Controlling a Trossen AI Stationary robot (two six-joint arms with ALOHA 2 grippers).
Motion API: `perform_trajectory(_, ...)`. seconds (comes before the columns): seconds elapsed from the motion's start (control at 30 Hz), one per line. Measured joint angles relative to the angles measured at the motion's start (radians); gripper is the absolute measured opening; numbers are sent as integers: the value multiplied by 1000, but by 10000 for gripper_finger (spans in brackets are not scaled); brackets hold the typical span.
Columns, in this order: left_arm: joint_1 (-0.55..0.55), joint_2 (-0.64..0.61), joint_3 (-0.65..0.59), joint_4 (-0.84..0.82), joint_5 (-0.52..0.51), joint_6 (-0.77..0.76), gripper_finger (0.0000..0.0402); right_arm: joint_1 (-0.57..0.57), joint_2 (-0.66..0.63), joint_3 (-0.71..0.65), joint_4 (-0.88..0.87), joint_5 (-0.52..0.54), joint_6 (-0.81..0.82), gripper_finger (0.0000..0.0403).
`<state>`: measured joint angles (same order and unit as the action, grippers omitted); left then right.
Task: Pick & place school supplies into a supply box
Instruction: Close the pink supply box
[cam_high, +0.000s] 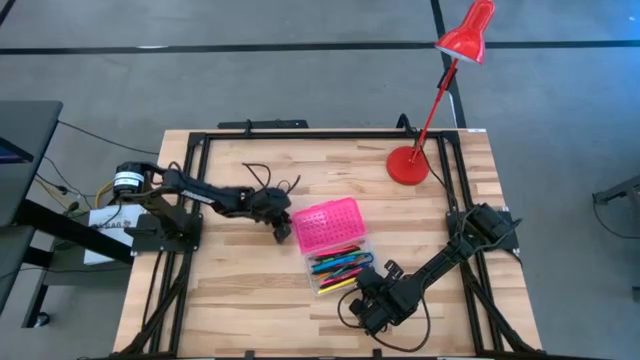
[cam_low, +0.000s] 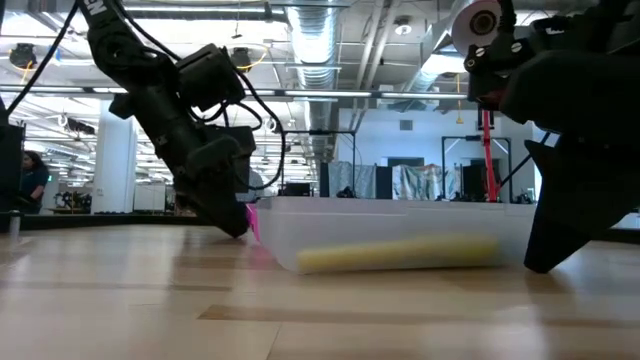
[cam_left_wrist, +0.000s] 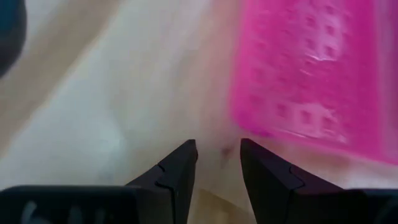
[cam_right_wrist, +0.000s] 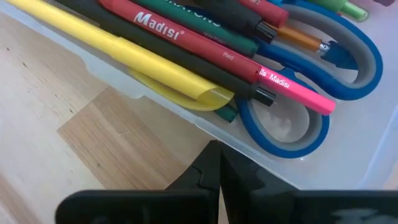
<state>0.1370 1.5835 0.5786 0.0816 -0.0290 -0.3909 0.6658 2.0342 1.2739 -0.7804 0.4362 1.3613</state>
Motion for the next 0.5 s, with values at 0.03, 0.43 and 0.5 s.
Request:
perform_trajectory(0.03, 11, 0, -1, 6, -15, 4, 125, 0, 0, 0, 0, 0, 0, 0)
perform_trajectory(0.43, 156, 43, 96, 63, 38, 107, 125, 8, -5, -5, 55, -6, 10, 0)
perform_trajectory(0.5, 155, 61, 133, 65, 43, 117, 125, 16, -5, -5, 69, 2, 34, 0)
